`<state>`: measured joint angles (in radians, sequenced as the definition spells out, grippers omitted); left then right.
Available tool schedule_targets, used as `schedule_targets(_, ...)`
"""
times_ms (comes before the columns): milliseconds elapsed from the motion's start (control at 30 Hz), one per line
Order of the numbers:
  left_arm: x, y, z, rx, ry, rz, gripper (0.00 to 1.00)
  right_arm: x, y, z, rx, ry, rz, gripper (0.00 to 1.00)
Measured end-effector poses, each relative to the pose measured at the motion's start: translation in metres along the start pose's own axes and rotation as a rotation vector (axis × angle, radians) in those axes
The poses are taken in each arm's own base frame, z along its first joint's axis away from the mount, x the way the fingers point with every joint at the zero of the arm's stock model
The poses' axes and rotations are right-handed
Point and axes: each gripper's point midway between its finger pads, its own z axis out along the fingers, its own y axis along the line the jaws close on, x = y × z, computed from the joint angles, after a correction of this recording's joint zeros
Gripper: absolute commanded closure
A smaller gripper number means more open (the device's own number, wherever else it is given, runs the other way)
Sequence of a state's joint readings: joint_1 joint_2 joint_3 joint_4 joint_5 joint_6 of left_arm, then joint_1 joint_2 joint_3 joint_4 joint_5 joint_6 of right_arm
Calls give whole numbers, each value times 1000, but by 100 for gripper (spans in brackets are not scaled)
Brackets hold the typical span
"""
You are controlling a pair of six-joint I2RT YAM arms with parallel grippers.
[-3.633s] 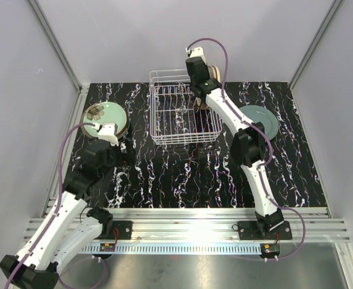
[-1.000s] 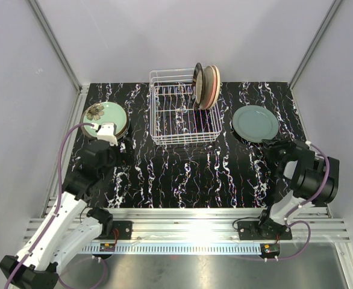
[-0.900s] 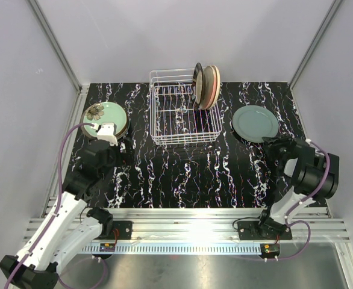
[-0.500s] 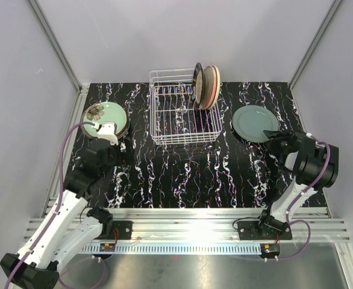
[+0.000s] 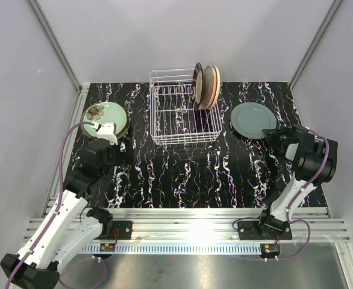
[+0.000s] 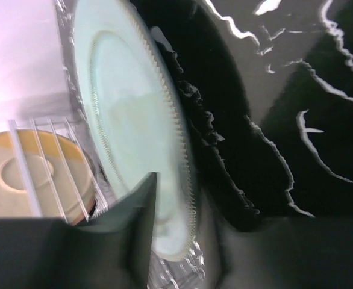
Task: Load the plates into the dish rack
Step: Grab a plate with the right arm
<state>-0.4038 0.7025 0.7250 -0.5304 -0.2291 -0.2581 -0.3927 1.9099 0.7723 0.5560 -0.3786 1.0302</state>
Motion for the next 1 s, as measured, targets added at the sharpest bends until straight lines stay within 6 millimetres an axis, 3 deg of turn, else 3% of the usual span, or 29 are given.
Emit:
schedule_targets(67, 0, 0, 0, 0, 0, 0, 1, 1, -5, 1, 23, 6, 5, 75)
schedule_targets(100, 0, 0, 0, 0, 0, 0, 1, 2, -6, 1, 28, 9, 6, 83)
schedule_targets(433, 0, 0, 0, 0, 0, 0, 1, 3, -3, -6, 20, -5, -16, 95)
schedule_targets(767, 0, 0, 0, 0, 0, 0, 1, 0, 39, -58, -22, -54, -75, 100)
schedule_targets(1000, 0, 0, 0, 1, -1, 0, 1, 9, 42, -88, 30, -29, -94, 100)
